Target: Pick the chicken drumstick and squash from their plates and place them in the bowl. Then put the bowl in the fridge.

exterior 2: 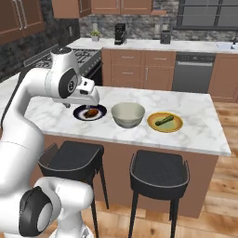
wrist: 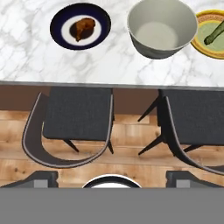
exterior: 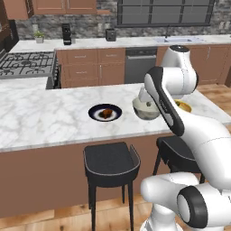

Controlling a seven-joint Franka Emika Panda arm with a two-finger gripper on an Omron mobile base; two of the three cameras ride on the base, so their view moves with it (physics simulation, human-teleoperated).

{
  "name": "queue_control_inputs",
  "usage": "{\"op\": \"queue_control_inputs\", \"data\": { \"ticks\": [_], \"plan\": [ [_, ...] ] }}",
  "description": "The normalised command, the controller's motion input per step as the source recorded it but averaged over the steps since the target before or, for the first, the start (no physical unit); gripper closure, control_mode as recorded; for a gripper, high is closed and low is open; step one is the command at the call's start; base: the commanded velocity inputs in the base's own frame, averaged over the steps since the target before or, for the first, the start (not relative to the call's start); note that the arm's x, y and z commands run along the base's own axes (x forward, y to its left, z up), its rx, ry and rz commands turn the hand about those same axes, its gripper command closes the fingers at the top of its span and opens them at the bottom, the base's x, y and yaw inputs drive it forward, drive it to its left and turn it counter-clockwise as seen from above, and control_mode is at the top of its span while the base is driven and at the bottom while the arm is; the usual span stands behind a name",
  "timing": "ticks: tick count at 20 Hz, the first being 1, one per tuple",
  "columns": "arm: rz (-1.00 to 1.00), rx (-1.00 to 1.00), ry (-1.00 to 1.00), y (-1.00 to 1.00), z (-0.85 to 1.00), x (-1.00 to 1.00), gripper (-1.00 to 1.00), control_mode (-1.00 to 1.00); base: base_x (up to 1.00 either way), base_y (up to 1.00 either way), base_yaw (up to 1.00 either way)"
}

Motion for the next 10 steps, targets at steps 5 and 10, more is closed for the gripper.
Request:
{"op": "queue_control_inputs", "data": {
  "ticks": [5,10],
  "plan": [
    [0.00,0.00,0.00,0.00,0.00,0.00,-1.00,1.00,0.70,0.00,0.14],
    [0.00,0.00,0.00,0.00,0.00,0.00,-1.00,1.00,0.69,0.00,0.16]
  ]
}}
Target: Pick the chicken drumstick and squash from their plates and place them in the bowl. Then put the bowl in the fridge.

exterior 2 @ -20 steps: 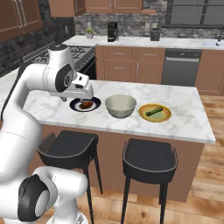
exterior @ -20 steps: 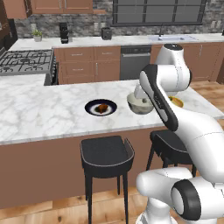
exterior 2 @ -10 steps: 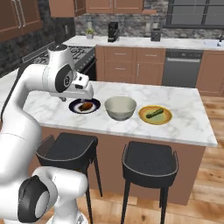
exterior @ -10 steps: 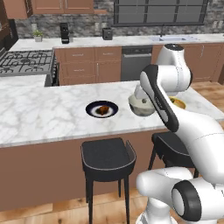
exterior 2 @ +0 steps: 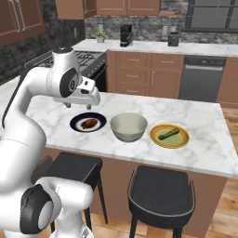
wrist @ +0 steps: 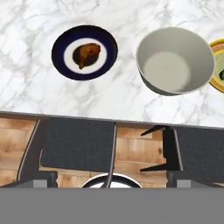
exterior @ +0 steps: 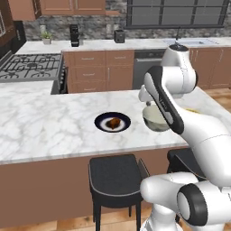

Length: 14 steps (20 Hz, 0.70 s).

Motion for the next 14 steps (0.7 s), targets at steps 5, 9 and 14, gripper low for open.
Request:
{"op": "queue_control_inputs", "data": {
  "ticks": [5,9,14],
  "plan": [
    [0.00,0.00,0.00,0.00,0.00,0.00,-1.00,1.00,0.66,0.00,0.14],
    [0.00,0.00,0.00,0.00,0.00,0.00,-1.00,1.00,0.22,0.00,0.05],
    [0.00,0.00,0.00,0.00,0.00,0.00,-1.00,1.00,0.00,0.00,0.00]
  ]
}}
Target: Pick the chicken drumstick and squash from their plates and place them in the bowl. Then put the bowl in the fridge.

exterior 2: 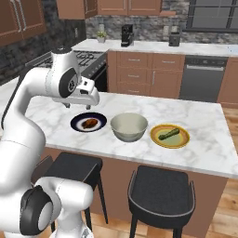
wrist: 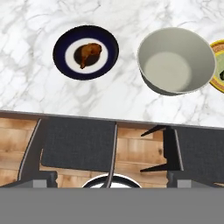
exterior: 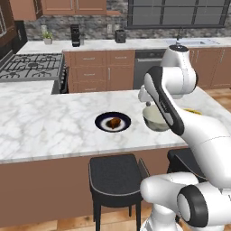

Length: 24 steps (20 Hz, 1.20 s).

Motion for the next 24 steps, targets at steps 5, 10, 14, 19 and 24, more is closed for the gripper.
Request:
{"op": "queue_control_inputs", "data": {
  "ticks": [5,10,14,19,24],
  "plan": [
    [0.00,0.00,0.00,0.00,0.00,0.00,-1.00,1.00,0.00,0.00,0.00],
    [0.00,0.00,0.00,0.00,0.00,0.00,-1.00,-1.00,0.00,0.00,0.00],
    [0.00,0.00,0.00,0.00,0.00,0.00,-1.00,-1.00,0.00,0.00,0.00],
    [0.00,-0.01,-0.04,0.01,0.00,-0.06,-1.00,-1.00,0.00,0.00,0.00],
    [-0.01,-0.10,0.03,0.40,-0.08,0.19,-1.00,-1.00,0.00,0.00,0.00]
  ]
}}
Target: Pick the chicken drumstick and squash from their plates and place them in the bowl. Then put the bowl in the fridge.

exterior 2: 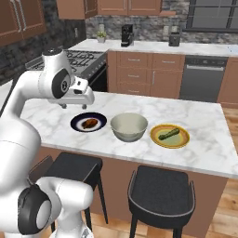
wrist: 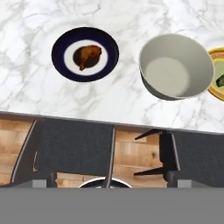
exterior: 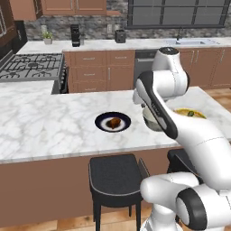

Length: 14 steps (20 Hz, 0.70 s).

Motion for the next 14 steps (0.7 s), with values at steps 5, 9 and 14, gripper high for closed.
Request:
{"op": "queue_control_inputs", "data": {
  "ticks": [5,9,14],
  "plan": [
    [0.00,-0.05,0.14,0.48,-0.08,0.42,-1.00,-1.00,0.00,0.00,0.00],
    [-0.03,0.00,0.16,0.19,-0.20,0.53,-1.00,-1.00,0.00,0.00,0.00],
    [0.00,0.00,0.08,0.14,-0.33,0.47,-1.00,-1.00,0.00,0.00,0.00]
  ]
}}
